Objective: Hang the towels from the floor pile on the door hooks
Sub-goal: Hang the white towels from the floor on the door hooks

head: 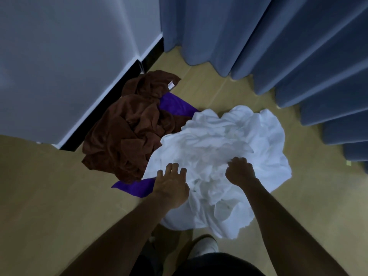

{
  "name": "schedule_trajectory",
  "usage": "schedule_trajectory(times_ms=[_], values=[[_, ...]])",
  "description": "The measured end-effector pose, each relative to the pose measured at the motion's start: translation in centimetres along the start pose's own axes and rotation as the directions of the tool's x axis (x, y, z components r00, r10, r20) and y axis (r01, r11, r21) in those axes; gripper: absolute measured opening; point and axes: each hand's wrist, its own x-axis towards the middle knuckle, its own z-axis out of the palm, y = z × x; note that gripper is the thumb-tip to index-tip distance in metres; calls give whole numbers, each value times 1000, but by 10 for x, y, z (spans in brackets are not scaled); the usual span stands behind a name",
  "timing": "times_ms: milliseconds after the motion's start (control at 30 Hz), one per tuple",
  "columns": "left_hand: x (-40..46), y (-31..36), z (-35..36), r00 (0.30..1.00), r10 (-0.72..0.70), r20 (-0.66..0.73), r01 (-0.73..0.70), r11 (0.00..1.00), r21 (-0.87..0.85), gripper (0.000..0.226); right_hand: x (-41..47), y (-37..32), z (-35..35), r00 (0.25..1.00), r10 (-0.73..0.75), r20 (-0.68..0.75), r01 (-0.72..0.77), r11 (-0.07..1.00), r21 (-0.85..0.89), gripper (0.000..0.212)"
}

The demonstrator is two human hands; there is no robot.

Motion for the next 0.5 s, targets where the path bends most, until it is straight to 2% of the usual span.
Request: schedule_trajectory(times_ms=[67,133,233,300,333,433,500], values=[[-14,1,-3,1000,-2,23,2,1000,7,51,-15,-5,-20,1000,12,8,-12,997,77,31],[-39,5,-18,1000,-13,29,13,1000,-10,51,-40,-8,-54,998,-47,-39,53,986,159,29],[-88,16,-66,1000,-9,3,9,998,-58,52,-102,-11,-123,957,-178,-229,235,939,250,24],[-122,25,-112,997,-7,-75,-1,994,-107,54,-151,-14,-170,865,-274,-420,419,856,304,14],[-140,31,-141,993,-8,-122,-11,989,-150,57,-175,-15,-194,817,-316,-482,497,810,311,17],[-190,41,-232,965,57,-257,-129,953,-272,67,-246,-21,-276,699,-413,-583,644,718,264,21],[-219,44,-293,942,138,-306,-227,933,-281,63,-290,-22,-336,626,-451,-637,702,682,207,23]])
